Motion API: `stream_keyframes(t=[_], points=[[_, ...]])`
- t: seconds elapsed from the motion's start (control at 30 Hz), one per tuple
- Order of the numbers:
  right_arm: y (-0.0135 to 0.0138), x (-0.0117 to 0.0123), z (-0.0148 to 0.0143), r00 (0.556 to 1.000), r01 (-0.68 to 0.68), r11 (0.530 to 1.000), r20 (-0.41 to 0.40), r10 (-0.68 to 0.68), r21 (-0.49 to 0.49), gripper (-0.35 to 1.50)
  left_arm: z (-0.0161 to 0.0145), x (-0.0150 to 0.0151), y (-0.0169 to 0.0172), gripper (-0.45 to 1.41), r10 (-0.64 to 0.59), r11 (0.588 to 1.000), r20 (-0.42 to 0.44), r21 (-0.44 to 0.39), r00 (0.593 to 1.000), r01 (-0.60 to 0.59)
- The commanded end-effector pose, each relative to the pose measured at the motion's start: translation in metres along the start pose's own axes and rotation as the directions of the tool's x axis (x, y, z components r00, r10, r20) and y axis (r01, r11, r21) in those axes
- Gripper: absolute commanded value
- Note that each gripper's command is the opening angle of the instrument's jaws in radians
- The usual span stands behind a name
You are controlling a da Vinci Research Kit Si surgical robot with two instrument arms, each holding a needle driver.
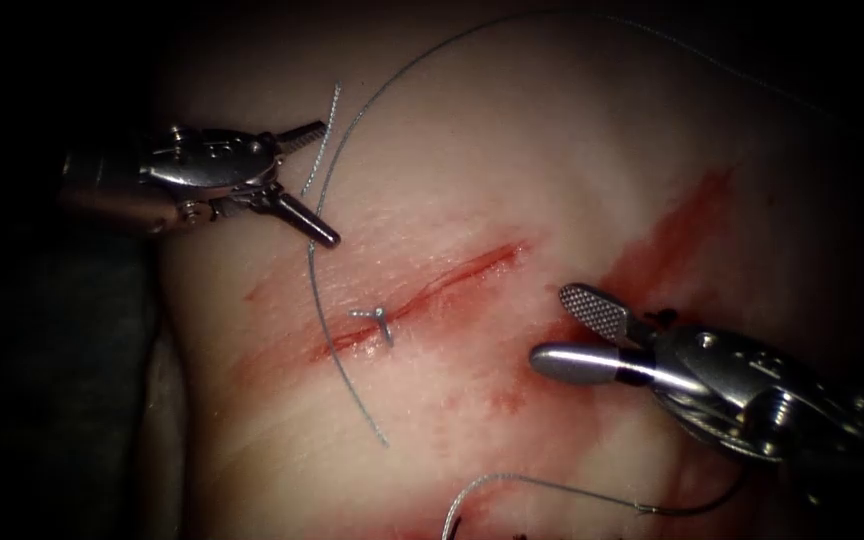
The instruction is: Wound Closure
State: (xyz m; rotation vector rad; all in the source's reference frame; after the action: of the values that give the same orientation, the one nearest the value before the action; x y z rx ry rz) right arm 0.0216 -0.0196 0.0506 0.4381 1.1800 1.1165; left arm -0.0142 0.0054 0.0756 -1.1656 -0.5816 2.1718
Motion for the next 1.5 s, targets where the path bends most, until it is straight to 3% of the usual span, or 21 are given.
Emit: stream_keyframes(t=[0.03, 0.27, 0.47, 0.6, 0.77, 0.87, 0.93, 1.17, 1.3, 1.5], points=[[-0.0003, -0.0002, 0.0008, 1.000, 0.000, 1.000, -0.001, 0.000, 0.002, 1.15, 0.0004, -0.0001, -0.0001, 1.40, -0.007, 1.000, 0.018, 0.014, 1.000, 0.007], [-0.0006, -0.0001, 0.0007, 1.000, -0.001, 1.000, 0.000, 0.001, 0.002, 1.16, -0.0018, -0.0009, 0.0006, 1.40, -0.042, 0.994, 0.189, 0.102, 0.981, 0.023], [-0.0007, 0.0001, 0.0004, 1.000, -0.004, 1.000, 0.001, 0.004, 0.003, 1.16, -0.0036, 0.0006, 0.0023, 1.38, -0.069, 0.994, 0.201, 0.093, 0.977, 0.051], [-0.0007, 0.0003, 0.0003, 1.000, -0.006, 1.000, 0.001, 0.006, 0.003, 1.18, -0.0044, 0.0022, 0.0037, 1.13, -0.089, 0.994, 0.207, 0.080, 0.974, 0.074], [-0.0009, 0.0005, 0.0001, 1.000, -0.009, 1.000, 0.003, 0.009, 0.004, 1.18, -0.0042, 0.0014, 0.0052, 0.84, -0.098, 0.995, 0.285, 0.004, 0.953, 0.101], [-0.0010, 0.0006, 0.0001, 1.000, -0.010, 1.000, 0.003, 0.010, 0.004, 1.18, -0.0035, -0.0002, 0.0061, 1.14, -0.079, 0.993, 0.343, -0.055, 0.936, 0.105], [-0.0011, 0.0007, 0.0000, 1.000, -0.011, 1.000, 0.003, 0.011, 0.004, 1.18, -0.0026, -0.0017, 0.0062, 1.25, -0.054, 0.993, 0.375, -0.080, 0.925, 0.090], [-0.0012, 0.0008, -0.0001, 1.000, -0.012, 1.000, 0.004, 0.012, 0.005, 1.20, -0.0021, -0.0052, 0.0062, 1.20, -0.093, 0.990, 0.481, -0.052, 0.872, 0.135], [-0.0012, 0.0008, -0.0001, 1.000, -0.012, 1.000, 0.004, 0.012, 0.005, 1.20, -0.0029, -0.0050, 0.0066, 1.16, -0.126, 0.984, 0.494, -0.051, 0.860, 0.173], [-0.0012, 0.0010, -0.0003, 1.000, -0.014, 1.000, 0.005, 0.014, 0.006, 1.21, -0.0045, -0.0031, 0.0073, 1.20, -0.149, 0.976, 0.450, -0.076, 0.880, 0.203]])
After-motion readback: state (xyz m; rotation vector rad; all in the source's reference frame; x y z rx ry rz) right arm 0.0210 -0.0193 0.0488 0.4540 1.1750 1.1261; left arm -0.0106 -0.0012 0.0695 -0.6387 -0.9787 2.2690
